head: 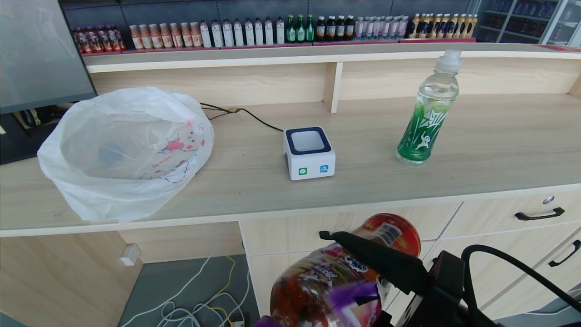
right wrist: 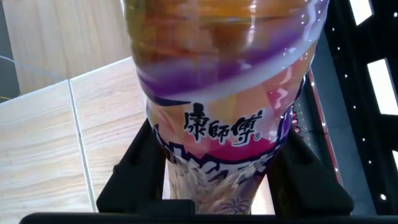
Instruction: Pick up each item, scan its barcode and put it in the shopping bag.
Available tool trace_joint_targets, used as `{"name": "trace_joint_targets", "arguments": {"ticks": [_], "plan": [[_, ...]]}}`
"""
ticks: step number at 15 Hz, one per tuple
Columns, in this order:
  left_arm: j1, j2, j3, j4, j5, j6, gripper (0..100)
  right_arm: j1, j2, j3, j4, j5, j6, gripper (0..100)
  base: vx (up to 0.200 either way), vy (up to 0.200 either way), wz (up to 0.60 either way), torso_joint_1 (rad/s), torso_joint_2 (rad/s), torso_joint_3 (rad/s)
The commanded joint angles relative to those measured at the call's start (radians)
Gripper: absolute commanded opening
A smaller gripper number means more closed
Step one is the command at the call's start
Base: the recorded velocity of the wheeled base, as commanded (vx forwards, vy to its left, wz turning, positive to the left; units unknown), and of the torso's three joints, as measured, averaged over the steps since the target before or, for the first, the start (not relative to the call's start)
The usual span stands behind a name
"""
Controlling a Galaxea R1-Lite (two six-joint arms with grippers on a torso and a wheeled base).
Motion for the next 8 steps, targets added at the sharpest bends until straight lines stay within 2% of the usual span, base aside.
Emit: {"name": "trace_joint_targets", "arguments": {"ticks": [1,8], "plan": [[0.0,0.0,0.0,0.0,0.0,-0.001,100,0.001,0.004,0.007,-0.022,-0.001,-0.018,0,0.0,0.0,0.0,0.0,0.0,0.0],[0.0,0.0,0.0,0.0,0.0,-0.001,100,0.001,0.01,0.016,-0.085,0.0,-0.104,0,0.0,0.0,0.0,0.0,0.0,0.0]]}}
